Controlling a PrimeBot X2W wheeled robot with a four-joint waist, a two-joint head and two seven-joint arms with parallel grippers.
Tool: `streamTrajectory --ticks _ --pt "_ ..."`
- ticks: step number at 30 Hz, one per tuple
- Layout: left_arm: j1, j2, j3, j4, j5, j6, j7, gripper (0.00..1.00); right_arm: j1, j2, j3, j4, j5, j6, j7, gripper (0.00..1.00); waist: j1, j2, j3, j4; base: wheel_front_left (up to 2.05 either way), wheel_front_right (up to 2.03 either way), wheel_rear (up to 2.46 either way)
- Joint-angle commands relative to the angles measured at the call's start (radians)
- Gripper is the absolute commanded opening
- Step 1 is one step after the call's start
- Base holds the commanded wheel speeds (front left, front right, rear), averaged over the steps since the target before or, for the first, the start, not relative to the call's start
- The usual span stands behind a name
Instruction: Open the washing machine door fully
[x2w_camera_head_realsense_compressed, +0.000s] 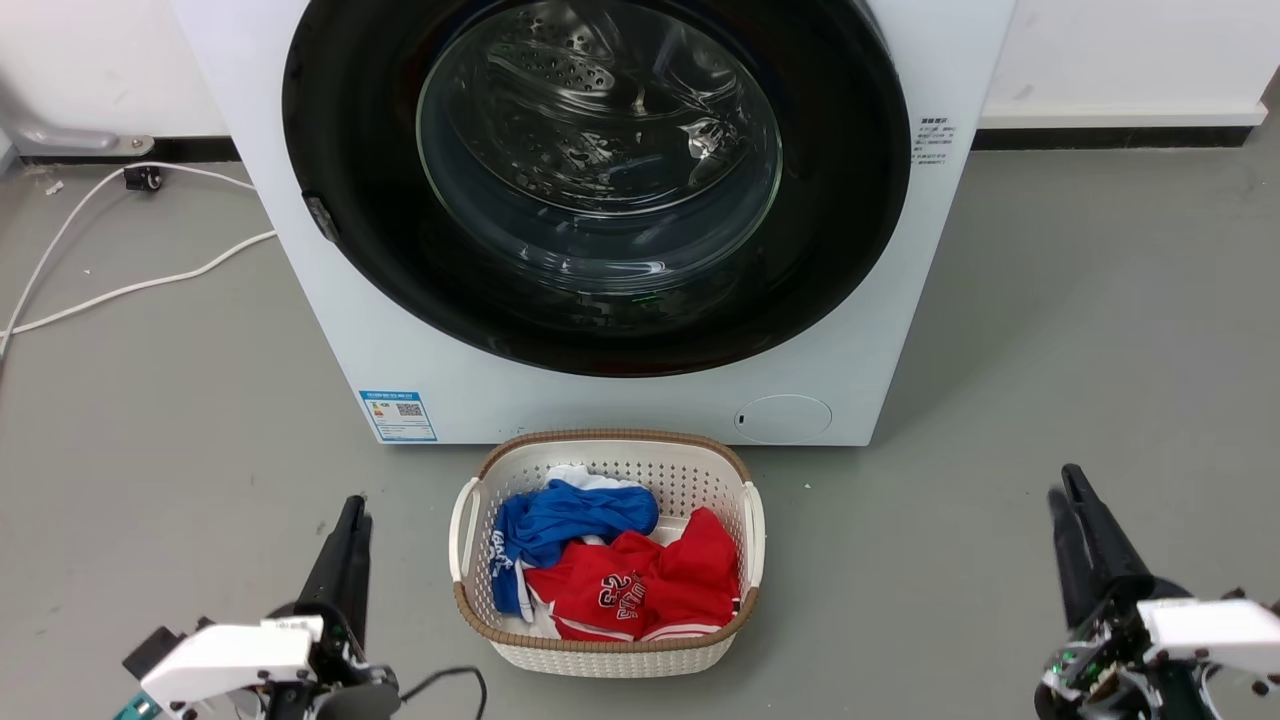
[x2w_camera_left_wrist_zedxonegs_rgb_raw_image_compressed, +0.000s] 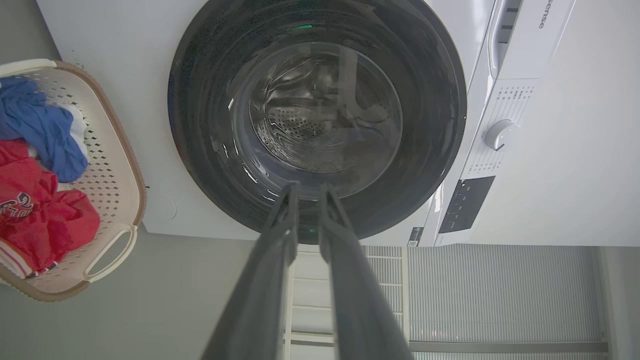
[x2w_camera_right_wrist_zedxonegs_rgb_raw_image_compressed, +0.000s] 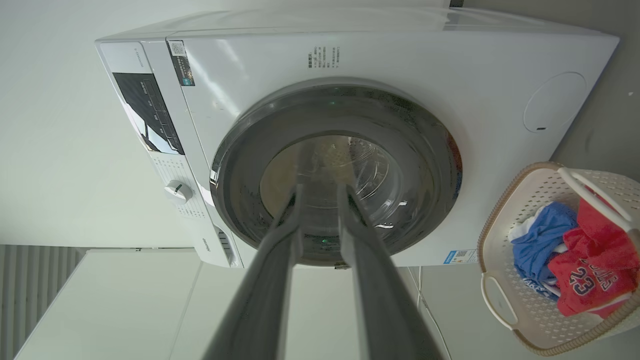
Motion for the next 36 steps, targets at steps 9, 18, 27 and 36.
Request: streamTrajectory --ticks 9,18,27,36 --pt "0.006 0.001 -0.037 -0.055 0.001 -0.001 -0.04 1.0 0.013 0.0 0.027 -0.037 -0.026 0.0 -0.046 1.0 0.0 -0.0001 0.0 0.001 0.0 0.0 0.0" --pt "0.01 0.018 -0.08 -0.096 0.083 -0.001 -0.088 1.0 0.017 0.001 0.051 -0.071 -0.119 0.0 -0.087 1.0 0.0 -0.0001 0.0 0.004 0.0 0.0 0.0" --pt "0.018 0.016 -0.093 -0.133 0.227 -0.001 -0.126 1.0 0.02 -0.015 0.091 -0.107 -0.284 0.001 -0.123 1.0 0.0 -0.0001 -0.001 0.007 0.0 0.0 0.0" --pt "0.025 0.037 -0.128 -0.16 0.429 -0.002 -0.159 1.0 0.022 -0.022 0.11 -0.118 -0.474 0.001 -0.151 1.0 0.0 -0.0001 -0.004 0.012 0.0 0.0 0.0"
